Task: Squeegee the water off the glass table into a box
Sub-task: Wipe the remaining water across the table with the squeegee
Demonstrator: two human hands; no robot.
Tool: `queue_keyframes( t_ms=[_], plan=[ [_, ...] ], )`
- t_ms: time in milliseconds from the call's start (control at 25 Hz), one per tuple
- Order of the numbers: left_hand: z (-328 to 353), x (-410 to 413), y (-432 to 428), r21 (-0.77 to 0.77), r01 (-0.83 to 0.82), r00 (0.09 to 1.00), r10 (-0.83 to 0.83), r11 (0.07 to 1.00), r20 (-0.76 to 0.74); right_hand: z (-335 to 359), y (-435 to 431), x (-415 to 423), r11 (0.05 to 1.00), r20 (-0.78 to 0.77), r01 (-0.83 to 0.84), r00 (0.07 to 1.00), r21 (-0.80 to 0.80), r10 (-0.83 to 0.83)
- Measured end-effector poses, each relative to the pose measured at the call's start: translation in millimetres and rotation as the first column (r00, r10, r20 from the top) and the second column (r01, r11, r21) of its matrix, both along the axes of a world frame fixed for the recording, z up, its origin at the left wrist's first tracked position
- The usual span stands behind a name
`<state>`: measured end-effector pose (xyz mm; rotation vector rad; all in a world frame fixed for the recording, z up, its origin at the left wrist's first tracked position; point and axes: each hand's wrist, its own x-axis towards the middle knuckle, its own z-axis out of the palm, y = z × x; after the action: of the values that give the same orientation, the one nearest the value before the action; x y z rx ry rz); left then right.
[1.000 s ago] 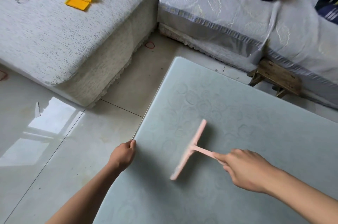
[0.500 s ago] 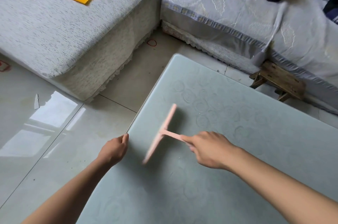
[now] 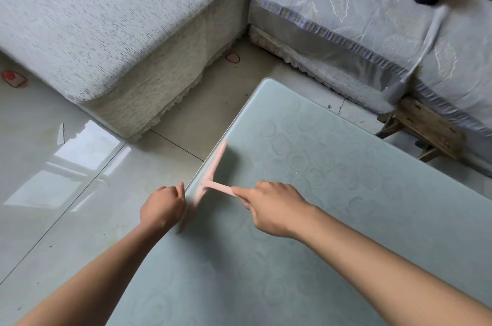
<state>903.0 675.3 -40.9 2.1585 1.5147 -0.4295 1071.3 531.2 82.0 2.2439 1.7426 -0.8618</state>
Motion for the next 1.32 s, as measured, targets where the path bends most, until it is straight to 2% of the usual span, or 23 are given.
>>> queue_keyframes(
  t_ms=[120,200,280,360,480,600,680,760,880,960,1080,1200,1320],
  plan=[
    [-2.8,12.1,-3.8,0.023,0.030,0.997,-0.032,0.999,0.069,2.0,-70.8,29.1,0.991,-0.017,0.115,0.993,-0.069,-0.116],
    [-4.2,23.7,-7.9,0.012,0.141,0.979,-0.141,0.990,0.145,19.4,-105.0,50.1,0.970,0.063,0.199,0.979,-0.136,-0.192],
    [-6.7,40.5,-10.0,0.030,0.206,0.957,-0.208,0.978,0.202,22.6,-97.7,64.3,0.983,0.097,0.170,0.982,-0.072,-0.163],
    [-12.0,61.0,-11.4,-0.012,0.140,0.962,-0.134,0.990,0.237,13.1,-57.6,66.7,0.990,0.039,0.113,0.992,0.086,-0.117],
    [-12.1,80.0,-8.7,-0.113,-0.001,0.953,0.035,0.994,0.302,-9.3,-11.2,65.0,0.989,0.011,0.100,0.995,0.110,-0.102],
    [-15.3,92.8,-5.9,-0.091,0.049,0.960,-0.022,0.995,0.278,-18.2,-63.1,85.8,0.982,0.034,0.182,0.982,0.041,-0.183],
    [-17.2,101.8,-6.1,-0.054,0.081,0.964,-0.065,0.995,0.259,-0.9,-112.9,95.5,0.967,0.066,0.241,0.970,-0.082,-0.236],
    [-20.3,113.2,-7.1,-0.015,0.077,0.971,-0.072,0.997,0.226,15.8,-126.6,107.3,0.962,0.110,0.239,0.968,-0.129,-0.226],
    [-27.4,133.4,-10.5,-0.013,-0.001,0.987,0.003,1.000,0.161,12.0,-77.5,132.4,0.987,0.052,0.147,0.987,0.058,-0.150],
    [-32.8,140.1,-11.6,-0.063,-0.070,0.983,0.080,0.996,0.165,-1.0,-29.5,135.7,0.986,0.031,0.125,0.991,0.106,-0.129],
    [-40.7,140.3,-7.0,-0.085,-0.062,0.985,0.075,0.994,0.158,-22.9,-18.5,149.8,0.988,-0.029,0.145,0.989,0.044,-0.144],
    [-42.4,138.1,-4.9,-0.118,-0.021,0.995,0.032,0.993,0.093,-15.5,-87.5,153.8,0.982,-0.056,0.178,0.982,-0.066,-0.181],
    [-38.8,141.0,-5.1,-0.168,-0.015,0.998,0.025,0.986,0.058,19.0,-122.7,162.5,0.948,0.017,0.253,0.967,-0.195,-0.255]
  ],
)
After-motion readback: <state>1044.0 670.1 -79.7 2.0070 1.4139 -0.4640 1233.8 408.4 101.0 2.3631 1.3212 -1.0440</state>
